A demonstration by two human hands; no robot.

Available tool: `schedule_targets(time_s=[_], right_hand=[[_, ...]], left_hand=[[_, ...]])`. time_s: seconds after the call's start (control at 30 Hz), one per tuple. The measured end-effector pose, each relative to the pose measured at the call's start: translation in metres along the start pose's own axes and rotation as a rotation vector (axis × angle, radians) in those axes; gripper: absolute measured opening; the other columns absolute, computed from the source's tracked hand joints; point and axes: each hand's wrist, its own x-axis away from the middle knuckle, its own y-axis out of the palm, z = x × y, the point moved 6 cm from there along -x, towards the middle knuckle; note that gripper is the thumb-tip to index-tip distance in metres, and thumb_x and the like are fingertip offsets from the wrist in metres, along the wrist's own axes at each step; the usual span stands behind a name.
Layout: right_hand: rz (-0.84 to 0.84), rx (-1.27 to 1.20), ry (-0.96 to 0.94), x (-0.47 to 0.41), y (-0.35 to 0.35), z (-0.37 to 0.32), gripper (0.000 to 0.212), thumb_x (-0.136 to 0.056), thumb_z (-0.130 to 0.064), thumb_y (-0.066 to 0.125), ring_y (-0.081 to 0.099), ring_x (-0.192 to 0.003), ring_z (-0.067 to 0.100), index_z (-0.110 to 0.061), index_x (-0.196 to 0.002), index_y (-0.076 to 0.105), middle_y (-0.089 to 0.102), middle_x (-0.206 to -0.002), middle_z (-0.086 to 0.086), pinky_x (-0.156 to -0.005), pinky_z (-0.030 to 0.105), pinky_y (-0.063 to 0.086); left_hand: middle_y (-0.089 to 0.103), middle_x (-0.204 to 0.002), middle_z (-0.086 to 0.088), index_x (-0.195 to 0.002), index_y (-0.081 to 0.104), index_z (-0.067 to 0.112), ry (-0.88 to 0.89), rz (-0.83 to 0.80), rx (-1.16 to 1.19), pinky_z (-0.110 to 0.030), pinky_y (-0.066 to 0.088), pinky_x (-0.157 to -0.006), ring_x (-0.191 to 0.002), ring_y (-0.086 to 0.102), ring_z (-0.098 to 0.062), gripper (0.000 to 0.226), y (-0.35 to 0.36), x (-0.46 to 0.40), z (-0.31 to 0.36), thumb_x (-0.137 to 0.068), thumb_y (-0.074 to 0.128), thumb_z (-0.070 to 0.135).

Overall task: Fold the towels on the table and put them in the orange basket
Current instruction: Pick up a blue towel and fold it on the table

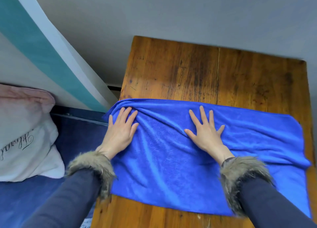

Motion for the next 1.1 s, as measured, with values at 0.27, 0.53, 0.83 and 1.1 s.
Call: schedule_targets(time_s=[0.27, 0.53, 0.83, 1.1], right_hand=[[0.089, 0.035, 0.012, 0.006, -0.007, 0.009, 0.075, -0.088, -0.064, 0.036, -0.020, -0.142, 0.022, -0.039, -0.147, -0.003, -0.021, -0.155, -0.007, -0.107, 0.069, 0.003], [0.169, 0.008, 0.006, 0.098, 0.049, 0.013, 0.086, -0.079, -0.064, 0.051, -0.012, -0.144, 0.023, -0.035, -0.147, 0.007, -0.013, -0.155, -0.004, -0.103, 0.071, 0.008], [-0.024, 0.147, -0.049, 0.092, 0.060, 0.057, 0.098, -0.070, -0.082, 0.036, -0.038, -0.134, 0.017, -0.046, -0.133, -0.030, -0.037, -0.147, -0.010, -0.102, 0.071, -0.003], [0.279, -0.126, -0.006, 0.133, 0.027, 0.122, 0.066, -0.092, -0.039, 0.051, 0.001, -0.145, 0.016, -0.026, -0.147, 0.018, 0.004, -0.157, -0.002, -0.112, 0.059, 0.010]], left_hand=[[0.014, -0.157, -0.006, -0.145, 0.029, 0.025, 0.086, 0.053, -0.120, -0.057, 0.003, -0.113, -0.145, 0.005, -0.023, 0.055, -0.009, 0.005, 0.005, -0.094, 0.023, 0.046], [0.007, -0.158, -0.007, -0.145, 0.025, 0.034, -0.050, 0.002, -0.118, -0.064, 0.001, -0.108, -0.144, -0.003, -0.029, 0.092, 0.053, 0.082, 0.047, -0.067, 0.052, 0.075], [-0.038, -0.148, 0.004, -0.139, -0.020, 0.045, -0.285, -0.152, -0.079, -0.074, 0.000, -0.100, -0.137, -0.032, -0.029, 0.101, 0.066, 0.087, 0.065, -0.066, 0.037, 0.085], [-0.028, -0.152, 0.000, -0.146, 0.000, 0.041, -0.101, -0.053, -0.111, -0.074, 0.005, -0.100, -0.141, -0.023, -0.031, 0.086, 0.080, 0.095, 0.160, -0.078, 0.044, 0.071]])
